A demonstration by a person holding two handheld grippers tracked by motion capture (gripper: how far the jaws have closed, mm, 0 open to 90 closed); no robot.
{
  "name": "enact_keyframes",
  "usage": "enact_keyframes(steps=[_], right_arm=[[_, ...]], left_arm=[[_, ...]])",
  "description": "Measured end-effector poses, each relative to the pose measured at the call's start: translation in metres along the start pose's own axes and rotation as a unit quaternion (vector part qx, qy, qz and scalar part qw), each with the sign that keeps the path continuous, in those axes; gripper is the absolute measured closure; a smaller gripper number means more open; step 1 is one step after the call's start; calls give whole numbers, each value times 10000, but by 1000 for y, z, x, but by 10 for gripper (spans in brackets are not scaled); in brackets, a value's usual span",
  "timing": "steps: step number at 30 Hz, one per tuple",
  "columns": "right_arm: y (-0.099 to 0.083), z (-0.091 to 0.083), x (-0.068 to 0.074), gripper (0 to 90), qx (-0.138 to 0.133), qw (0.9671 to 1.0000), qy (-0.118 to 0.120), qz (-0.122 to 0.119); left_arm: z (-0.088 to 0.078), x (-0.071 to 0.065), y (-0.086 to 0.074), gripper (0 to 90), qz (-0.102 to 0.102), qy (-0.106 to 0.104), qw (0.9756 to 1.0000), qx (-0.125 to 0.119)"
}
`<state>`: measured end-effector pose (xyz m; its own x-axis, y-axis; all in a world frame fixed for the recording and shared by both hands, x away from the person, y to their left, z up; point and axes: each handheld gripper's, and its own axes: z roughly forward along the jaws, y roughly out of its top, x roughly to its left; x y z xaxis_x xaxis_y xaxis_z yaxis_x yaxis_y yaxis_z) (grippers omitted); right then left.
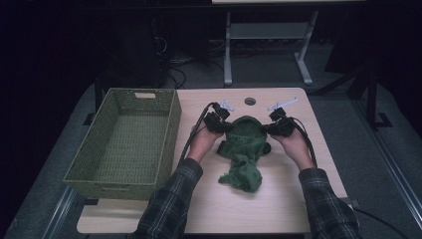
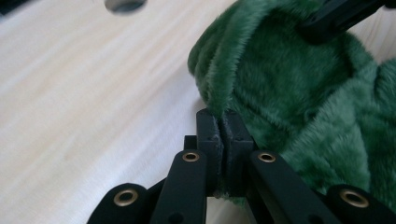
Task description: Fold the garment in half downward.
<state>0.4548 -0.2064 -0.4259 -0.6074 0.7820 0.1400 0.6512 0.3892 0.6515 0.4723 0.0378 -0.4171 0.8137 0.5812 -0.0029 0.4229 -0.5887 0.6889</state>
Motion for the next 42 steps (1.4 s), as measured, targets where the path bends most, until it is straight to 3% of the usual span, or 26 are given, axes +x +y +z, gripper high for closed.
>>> enact_keyframes(steps=[8, 14, 32, 39, 42], right_arm=[[21, -19, -2, 881, -310, 9995, -63, -26], [25, -32, 4, 880, -452, 9989, -6, -155], [-8, -57, 31, 879, -787, 9951, 306, -519], [-21, -65, 43, 879, -936, 9929, 422, -604], [-29, -65, 48, 879, -941, 9924, 411, -675]], left_arm=[[-19, 3, 21, 874, 91, 83, 9995, -299], [-32, -6, 23, 873, 190, 65, 9987, -464], [-62, -38, 1, 869, 430, -107, 9950, -892], [-69, -50, -10, 866, 555, -151, 9940, -934], [-71, -54, -16, 867, 520, -203, 9939, -953]])
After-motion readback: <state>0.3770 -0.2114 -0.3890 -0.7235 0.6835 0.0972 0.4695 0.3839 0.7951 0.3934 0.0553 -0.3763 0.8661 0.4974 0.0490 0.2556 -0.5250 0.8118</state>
